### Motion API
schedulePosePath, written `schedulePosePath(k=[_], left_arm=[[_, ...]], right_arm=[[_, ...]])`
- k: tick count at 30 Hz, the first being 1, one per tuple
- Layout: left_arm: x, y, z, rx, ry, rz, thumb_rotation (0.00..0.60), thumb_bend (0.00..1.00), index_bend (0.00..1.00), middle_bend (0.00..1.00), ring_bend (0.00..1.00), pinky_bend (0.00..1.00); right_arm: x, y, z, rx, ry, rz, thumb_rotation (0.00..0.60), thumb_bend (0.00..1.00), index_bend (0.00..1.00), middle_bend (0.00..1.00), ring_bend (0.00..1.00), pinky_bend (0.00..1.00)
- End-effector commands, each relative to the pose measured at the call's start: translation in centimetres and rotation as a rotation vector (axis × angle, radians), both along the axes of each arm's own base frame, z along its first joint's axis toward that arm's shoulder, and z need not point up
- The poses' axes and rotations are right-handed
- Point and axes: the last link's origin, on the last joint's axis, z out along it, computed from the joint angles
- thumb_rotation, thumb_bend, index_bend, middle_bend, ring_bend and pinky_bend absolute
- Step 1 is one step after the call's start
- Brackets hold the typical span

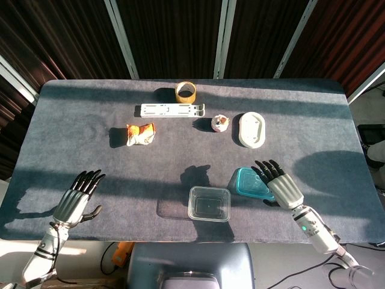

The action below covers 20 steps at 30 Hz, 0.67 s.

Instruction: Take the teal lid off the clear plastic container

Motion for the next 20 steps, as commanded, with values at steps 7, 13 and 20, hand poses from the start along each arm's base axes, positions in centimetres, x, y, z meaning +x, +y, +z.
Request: schedulePosePath(k=[7,13,20], left_arm=[[-1.9,-5.9,5.6,0.147,0.057,0.162,0.6,0.27,0.0,0.0,0.0,0.0],[-2.0,-8.8,6.6,0.269,0.1,0.132,0.6,0.27,0.0,0.0,0.0,0.0],[-1.8,-9.0,6.7,0.26,0.083,0.107,0.6,0.27,0.0,0.0,0.0,0.0]], right_arm=[[0.2,9.7,9.4,-0.144,0.136,-0.207,0.6,0.08,0.0,0.0,0.0,0.0],[-1.5,14.2,13.6,-0.458,0.066,-0.342,0.6,0.08,0.0,0.0,0.0,0.0],[-2.1,14.5,14.8,-0.52,0.028,-0.351,0.6,0.08,0.0,0.0,0.0,0.0]])
